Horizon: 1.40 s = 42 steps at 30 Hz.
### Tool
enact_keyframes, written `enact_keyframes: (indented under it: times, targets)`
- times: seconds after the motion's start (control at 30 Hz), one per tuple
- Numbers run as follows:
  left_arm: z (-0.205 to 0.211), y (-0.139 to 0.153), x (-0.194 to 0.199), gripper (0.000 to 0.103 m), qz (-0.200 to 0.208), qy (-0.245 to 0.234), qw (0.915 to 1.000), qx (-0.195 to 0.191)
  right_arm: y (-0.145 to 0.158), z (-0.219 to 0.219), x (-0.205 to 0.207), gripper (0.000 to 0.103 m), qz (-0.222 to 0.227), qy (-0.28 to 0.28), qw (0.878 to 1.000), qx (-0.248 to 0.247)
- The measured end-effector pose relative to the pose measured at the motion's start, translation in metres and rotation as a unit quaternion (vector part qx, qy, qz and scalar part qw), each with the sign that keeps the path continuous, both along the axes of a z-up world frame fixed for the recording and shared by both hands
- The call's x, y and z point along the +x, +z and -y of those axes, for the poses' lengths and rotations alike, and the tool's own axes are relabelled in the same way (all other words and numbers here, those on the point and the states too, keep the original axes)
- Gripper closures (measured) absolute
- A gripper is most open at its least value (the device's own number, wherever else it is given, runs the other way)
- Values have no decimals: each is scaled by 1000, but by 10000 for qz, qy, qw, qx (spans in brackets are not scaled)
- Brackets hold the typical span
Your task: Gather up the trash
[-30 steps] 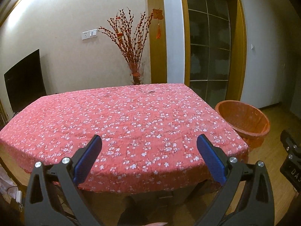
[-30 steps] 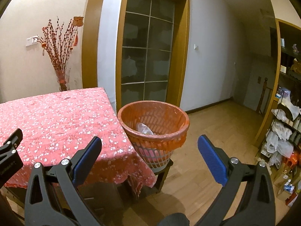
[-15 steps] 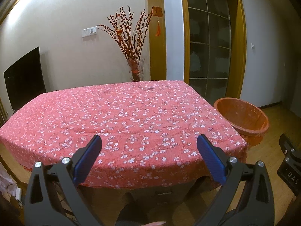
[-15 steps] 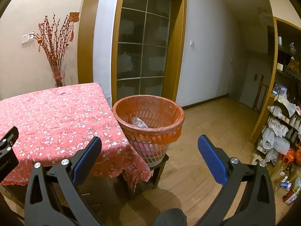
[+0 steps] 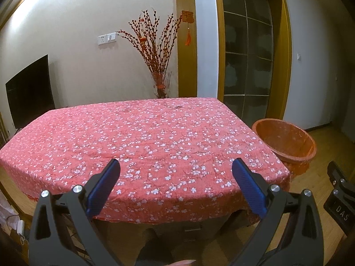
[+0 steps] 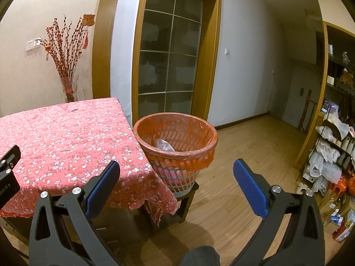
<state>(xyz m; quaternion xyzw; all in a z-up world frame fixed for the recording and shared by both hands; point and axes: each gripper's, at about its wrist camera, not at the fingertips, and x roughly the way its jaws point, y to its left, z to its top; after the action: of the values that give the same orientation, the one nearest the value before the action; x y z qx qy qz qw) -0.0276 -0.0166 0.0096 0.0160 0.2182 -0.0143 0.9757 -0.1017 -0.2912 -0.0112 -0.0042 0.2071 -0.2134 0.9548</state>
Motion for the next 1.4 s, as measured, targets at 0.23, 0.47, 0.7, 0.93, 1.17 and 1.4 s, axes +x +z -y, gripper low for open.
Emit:
enact_keyframes:
  times: [0.23, 0.47, 0.7, 0.93, 1.17, 1.4]
  targets:
    - [-2, 2, -1, 4, 25, 0, 10000, -28, 2, -1, 0, 2, 1, 23, 10000, -23]
    - [-1, 2, -1, 4, 16, 6, 10000, -37, 2, -2, 0, 2, 1, 16, 10000, -24]
    - [-1, 2, -1, 4, 12, 9, 10000, -38, 2, -2, 0, 2, -5, 15, 10000, -20]
    - [1, 2, -2, 4, -5, 10, 10000, -40, 2, -1, 0, 2, -4, 20, 10000, -21]
    - [1, 2, -2, 4, -9, 15, 10000, -43, 1, 0, 0, 2, -16, 27, 10000, -12]
    - [2, 1, -3, 4, -21, 11, 10000, -46, -1, 1, 1, 2, -41, 34, 10000, 5]
